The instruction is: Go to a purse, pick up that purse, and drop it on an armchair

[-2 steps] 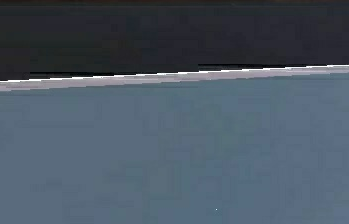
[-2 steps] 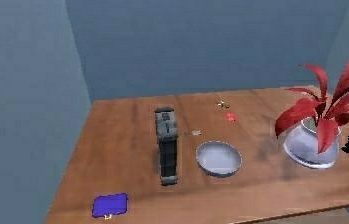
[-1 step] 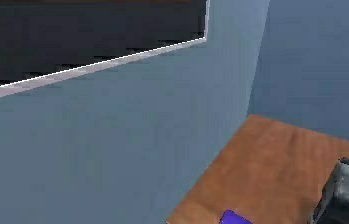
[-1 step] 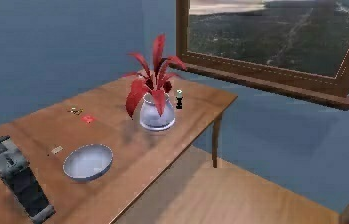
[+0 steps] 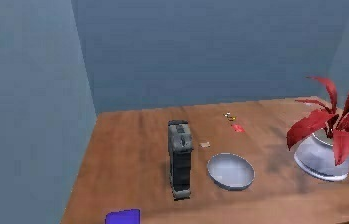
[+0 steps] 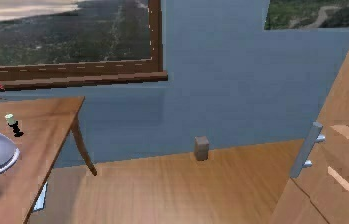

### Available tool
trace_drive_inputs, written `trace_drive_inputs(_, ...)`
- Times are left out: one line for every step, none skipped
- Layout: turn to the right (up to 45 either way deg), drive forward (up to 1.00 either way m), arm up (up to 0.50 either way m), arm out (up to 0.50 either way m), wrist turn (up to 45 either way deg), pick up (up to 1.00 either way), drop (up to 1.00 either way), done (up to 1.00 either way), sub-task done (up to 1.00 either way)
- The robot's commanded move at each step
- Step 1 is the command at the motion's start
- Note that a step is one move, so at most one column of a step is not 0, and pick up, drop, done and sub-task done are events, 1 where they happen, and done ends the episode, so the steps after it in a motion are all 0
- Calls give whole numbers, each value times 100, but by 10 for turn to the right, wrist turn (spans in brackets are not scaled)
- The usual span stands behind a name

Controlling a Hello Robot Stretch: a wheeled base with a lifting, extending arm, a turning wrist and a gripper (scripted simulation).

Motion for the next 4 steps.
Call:
trace_drive_inputs(0, 5, 0, 0, 0, 0, 0, 0, 0)
trace_drive_inputs(-450, 0, 0, 0, 0, 0, 0, 0, 0)
trace_drive_inputs(-240, 0, 0, 0, 0, 0, 0, 0, 0)
trace_drive_inputs(0, 10, 0, 0, 0, 0, 0, 0, 0)
